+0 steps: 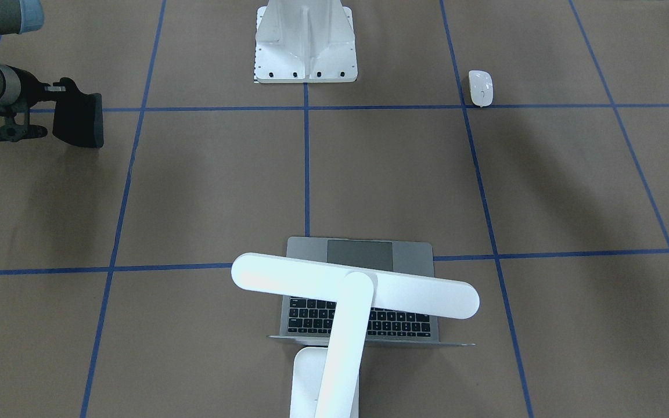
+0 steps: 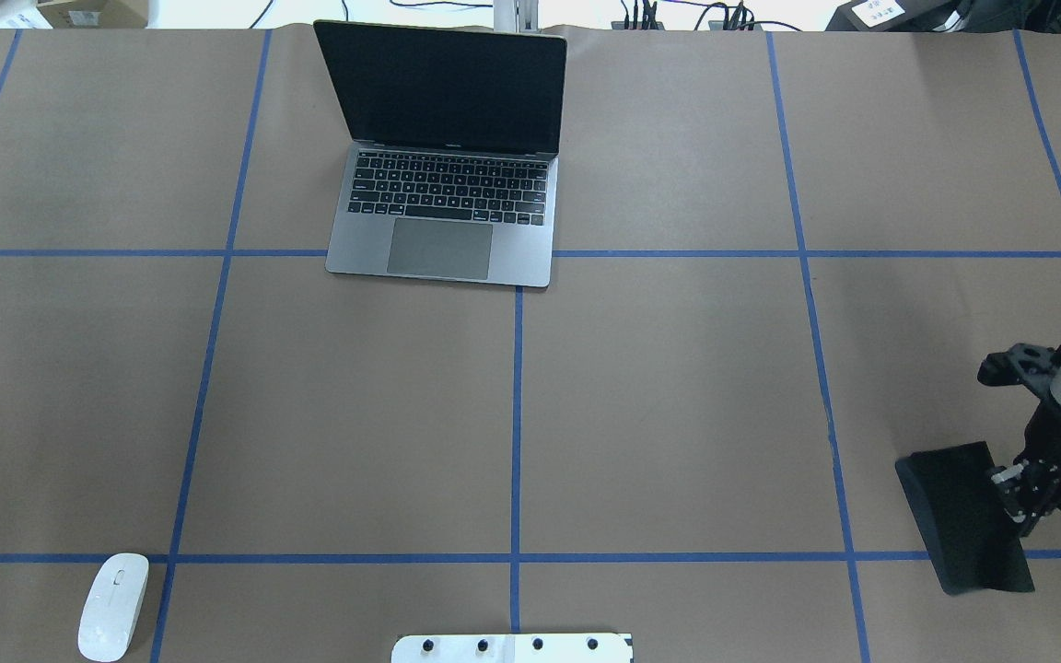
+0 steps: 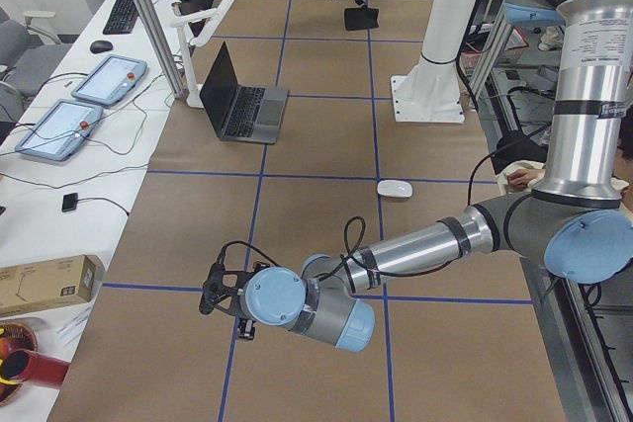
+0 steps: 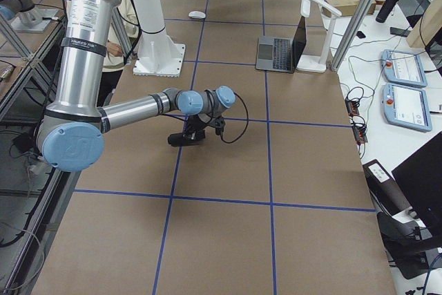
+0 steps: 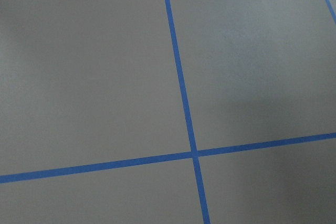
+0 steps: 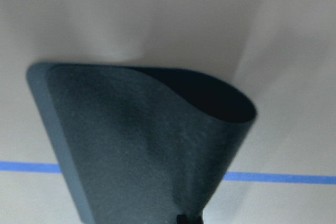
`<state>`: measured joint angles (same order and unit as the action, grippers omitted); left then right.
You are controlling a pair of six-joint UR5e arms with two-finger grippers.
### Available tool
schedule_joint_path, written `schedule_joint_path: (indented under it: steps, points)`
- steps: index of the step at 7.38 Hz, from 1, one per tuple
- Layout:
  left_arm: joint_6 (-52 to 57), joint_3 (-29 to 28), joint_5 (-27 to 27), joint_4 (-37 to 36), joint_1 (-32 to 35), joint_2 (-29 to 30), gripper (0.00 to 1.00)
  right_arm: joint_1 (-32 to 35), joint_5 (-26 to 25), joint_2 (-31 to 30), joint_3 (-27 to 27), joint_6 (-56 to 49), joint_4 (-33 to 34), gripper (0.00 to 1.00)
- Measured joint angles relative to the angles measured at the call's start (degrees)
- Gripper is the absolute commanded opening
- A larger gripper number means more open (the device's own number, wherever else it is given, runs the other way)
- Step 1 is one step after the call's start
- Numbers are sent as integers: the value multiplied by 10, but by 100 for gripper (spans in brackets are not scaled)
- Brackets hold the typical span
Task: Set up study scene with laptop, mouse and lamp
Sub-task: 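Carry the mouse pad with the right gripper beside the laptop and lower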
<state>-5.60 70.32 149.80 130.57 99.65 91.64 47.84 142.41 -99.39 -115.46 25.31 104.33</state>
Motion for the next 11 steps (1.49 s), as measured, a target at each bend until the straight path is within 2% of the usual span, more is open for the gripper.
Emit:
schedule_joint_path:
  steps: [1,4,5,7,8,9,11]
  points:
    - [4,0,0,0,1,-1,100,31,1,40,-12,0,23,0]
    - [8,0,1,-3,1,-2,100,91,-3,233,-31,4,160,0]
    - [8,1,2,-4,1,-2,100,96,-5,292,-25,16,193,0]
    - [9,0,12,-4,1,-1,100,89,-11,373,8,46,211,0]
    - [10,0,14,-4,2,-1,100,79,-22,394,21,61,202,0]
    - [10,0,15,-4,2,-1,100,66,-36,403,39,95,159,0]
    - [10,0,16,-3,4,-1,100,41,-65,416,94,172,38,0]
